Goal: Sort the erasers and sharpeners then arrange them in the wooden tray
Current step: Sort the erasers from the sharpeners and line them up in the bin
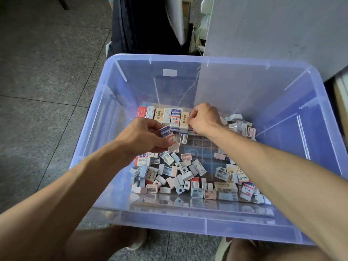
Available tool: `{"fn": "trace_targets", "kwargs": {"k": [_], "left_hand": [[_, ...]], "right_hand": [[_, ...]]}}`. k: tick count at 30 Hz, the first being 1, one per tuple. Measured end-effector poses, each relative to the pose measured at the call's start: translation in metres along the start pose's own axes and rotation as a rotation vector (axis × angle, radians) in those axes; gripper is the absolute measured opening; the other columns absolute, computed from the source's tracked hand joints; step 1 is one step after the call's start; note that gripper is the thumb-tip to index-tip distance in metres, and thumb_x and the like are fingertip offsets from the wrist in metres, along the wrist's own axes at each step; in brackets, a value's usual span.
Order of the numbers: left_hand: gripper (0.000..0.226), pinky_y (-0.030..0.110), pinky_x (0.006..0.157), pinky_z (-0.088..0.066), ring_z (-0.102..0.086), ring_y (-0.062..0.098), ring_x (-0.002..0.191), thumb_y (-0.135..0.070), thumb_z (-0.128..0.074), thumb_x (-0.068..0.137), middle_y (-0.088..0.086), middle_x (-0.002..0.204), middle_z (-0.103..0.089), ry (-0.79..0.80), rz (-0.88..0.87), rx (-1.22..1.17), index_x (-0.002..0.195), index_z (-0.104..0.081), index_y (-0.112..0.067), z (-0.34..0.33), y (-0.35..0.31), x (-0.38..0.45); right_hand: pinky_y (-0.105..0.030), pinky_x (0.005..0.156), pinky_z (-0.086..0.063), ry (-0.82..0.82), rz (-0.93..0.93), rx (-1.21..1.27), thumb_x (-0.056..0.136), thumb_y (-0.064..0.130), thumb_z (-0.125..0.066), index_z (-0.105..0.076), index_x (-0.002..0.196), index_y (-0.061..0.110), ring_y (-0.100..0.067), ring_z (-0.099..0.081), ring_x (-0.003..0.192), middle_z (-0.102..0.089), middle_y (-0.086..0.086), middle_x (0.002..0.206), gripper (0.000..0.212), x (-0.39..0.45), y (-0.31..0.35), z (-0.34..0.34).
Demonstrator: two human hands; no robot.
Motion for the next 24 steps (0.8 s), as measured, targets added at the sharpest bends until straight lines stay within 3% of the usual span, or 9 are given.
{"fn": "trace_targets", "kwargs": {"k": [2,4,8,12,17,18,21,24], "left_hand": [[0.024,0.023,0.060,-0.059,-0.072,0.020,0.068,0.008,-0.077,0.072,0.016,0.083,-0.074,-0.007,-0.011,-0.007,0.092,-0.066,0.000,-0.001,-0.002,0.001],[0.024,0.023,0.060,-0.059,-0.072,0.021,0.068,0.006,-0.078,0.072,0.015,0.083,-0.075,-0.009,-0.012,0.012,0.092,-0.065,-0.001,0.000,-0.003,0.004],[0.027,0.028,0.067,-0.061,-0.072,0.024,0.070,0.000,-0.082,0.067,0.015,0.080,-0.074,0.029,-0.034,0.025,0.088,-0.065,-0.001,-0.005,-0.006,0.009],[0.044,0.024,0.061,-0.059,-0.071,0.021,0.068,-0.009,-0.082,0.054,0.018,0.081,-0.071,0.107,-0.087,0.041,0.093,-0.065,0.003,-0.018,-0.015,0.015],[0.040,0.028,0.067,-0.061,-0.071,0.022,0.072,-0.006,-0.082,0.062,0.017,0.088,-0.072,0.161,-0.137,0.060,0.097,-0.066,0.001,-0.039,-0.025,0.028],[0.039,0.028,0.069,-0.061,-0.070,0.021,0.072,-0.007,-0.083,0.065,0.013,0.087,-0.073,0.127,-0.186,0.153,0.100,-0.066,-0.002,-0.039,-0.028,0.032],[0.045,0.031,0.072,-0.054,-0.066,0.024,0.085,-0.022,-0.086,0.072,0.006,0.096,-0.068,-0.087,-0.524,0.772,0.111,-0.065,-0.011,-0.037,-0.045,0.045],[0.056,0.037,0.079,-0.047,-0.055,0.030,0.101,-0.028,-0.084,0.074,0.012,0.112,-0.061,-0.147,-0.708,1.084,0.123,-0.062,-0.013,-0.049,-0.039,0.058]], "right_hand": [[-0.027,0.073,-0.054,0.015,0.036,0.004,0.093,0.027,-0.068,-0.076,0.090,0.015,-0.021,-0.070,0.087,-0.074,-0.003,0.099,0.015,-0.010,0.003,0.008],[-0.025,0.064,-0.051,0.098,0.057,0.166,0.096,0.030,-0.062,-0.075,0.085,0.017,-0.016,-0.067,0.074,-0.075,-0.002,0.094,0.021,-0.026,0.007,0.014],[-0.024,0.053,-0.049,0.460,0.033,0.522,0.095,0.025,-0.066,-0.074,0.094,0.008,-0.012,-0.060,0.058,-0.073,-0.004,0.079,0.019,-0.068,0.016,0.012],[-0.027,0.058,-0.054,0.469,0.069,0.498,0.090,0.017,-0.074,-0.071,0.093,0.006,-0.013,-0.062,0.064,-0.070,-0.007,0.077,0.012,-0.078,0.010,0.021],[-0.023,0.055,-0.052,0.441,0.031,0.447,0.093,0.019,-0.071,-0.070,0.096,0.000,-0.012,-0.059,0.063,-0.064,-0.007,0.075,0.020,-0.068,-0.009,0.029],[-0.024,0.056,-0.053,0.387,0.009,0.418,0.093,0.021,-0.070,-0.071,0.092,0.004,-0.011,-0.060,0.063,-0.065,-0.004,0.073,0.017,-0.062,-0.014,0.033],[-0.019,0.053,-0.053,0.163,-0.119,0.323,0.095,0.025,-0.067,-0.071,0.085,0.015,-0.009,-0.059,0.057,-0.066,0.000,0.070,0.015,-0.040,-0.035,0.047],[-0.032,0.073,-0.062,0.049,-0.174,0.337,0.094,0.023,-0.069,-0.072,0.089,0.008,-0.016,-0.068,0.070,-0.071,-0.007,0.080,0.016,-0.022,-0.044,0.036]]}}
Point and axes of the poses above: each hand's wrist, its own x-axis towards the middle knuckle, its own z-axis out of the back of the hand, y = z × x, the point moved 8 cm from there along x, towards the middle knuckle
